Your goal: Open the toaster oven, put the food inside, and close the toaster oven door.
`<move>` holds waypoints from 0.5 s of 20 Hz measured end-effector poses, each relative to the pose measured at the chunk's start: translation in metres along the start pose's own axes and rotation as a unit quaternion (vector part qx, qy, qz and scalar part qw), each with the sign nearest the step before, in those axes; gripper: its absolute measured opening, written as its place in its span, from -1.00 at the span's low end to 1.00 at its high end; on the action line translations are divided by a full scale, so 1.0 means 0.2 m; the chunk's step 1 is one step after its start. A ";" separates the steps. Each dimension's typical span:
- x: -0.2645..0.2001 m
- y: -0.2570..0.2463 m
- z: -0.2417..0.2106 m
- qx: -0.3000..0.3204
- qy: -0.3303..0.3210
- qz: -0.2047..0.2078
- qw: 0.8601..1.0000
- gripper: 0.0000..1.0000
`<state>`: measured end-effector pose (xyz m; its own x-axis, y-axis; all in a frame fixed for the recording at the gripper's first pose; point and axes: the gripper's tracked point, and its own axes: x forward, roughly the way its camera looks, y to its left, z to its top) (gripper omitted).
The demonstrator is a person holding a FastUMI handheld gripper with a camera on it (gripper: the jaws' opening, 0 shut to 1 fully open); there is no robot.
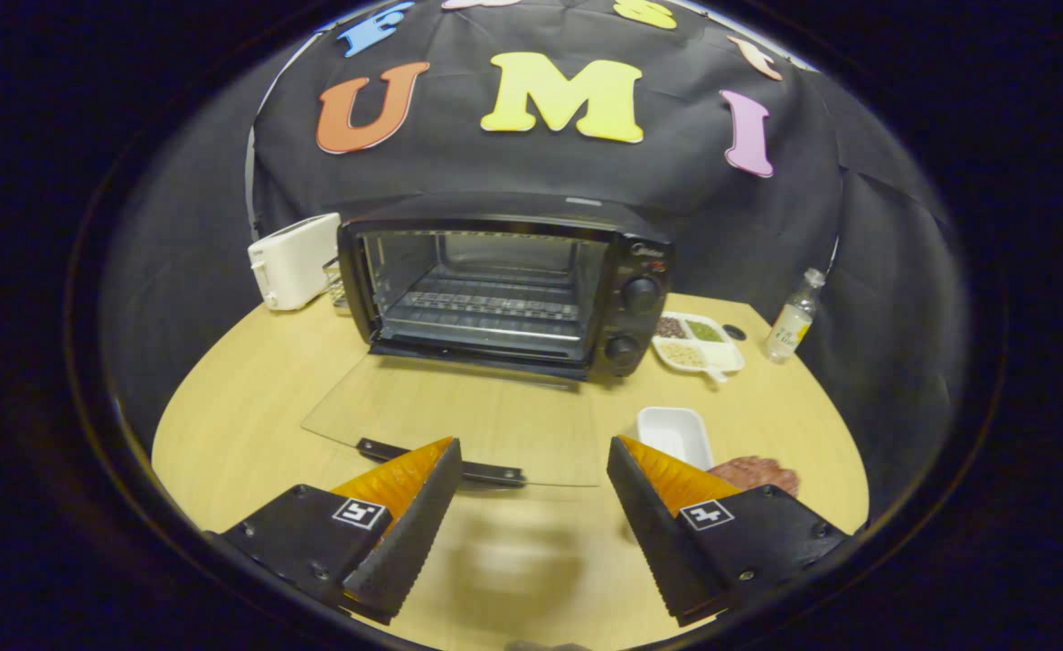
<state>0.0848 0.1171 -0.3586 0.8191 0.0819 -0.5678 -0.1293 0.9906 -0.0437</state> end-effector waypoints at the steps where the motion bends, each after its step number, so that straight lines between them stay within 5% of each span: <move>1: -0.01 -0.12 0.02 -0.004 -0.007 -0.008 1.000 1.00; 6: 0.00 -0.63 -0.01 0.007 0.011 -0.002 1.000 1.00; 10: 0.08 -0.76 -0.15 0.032 0.064 0.073 0.995 0.95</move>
<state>0.1020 -0.0361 -0.3854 0.7151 0.2154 -0.6650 -0.2030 0.9743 0.0973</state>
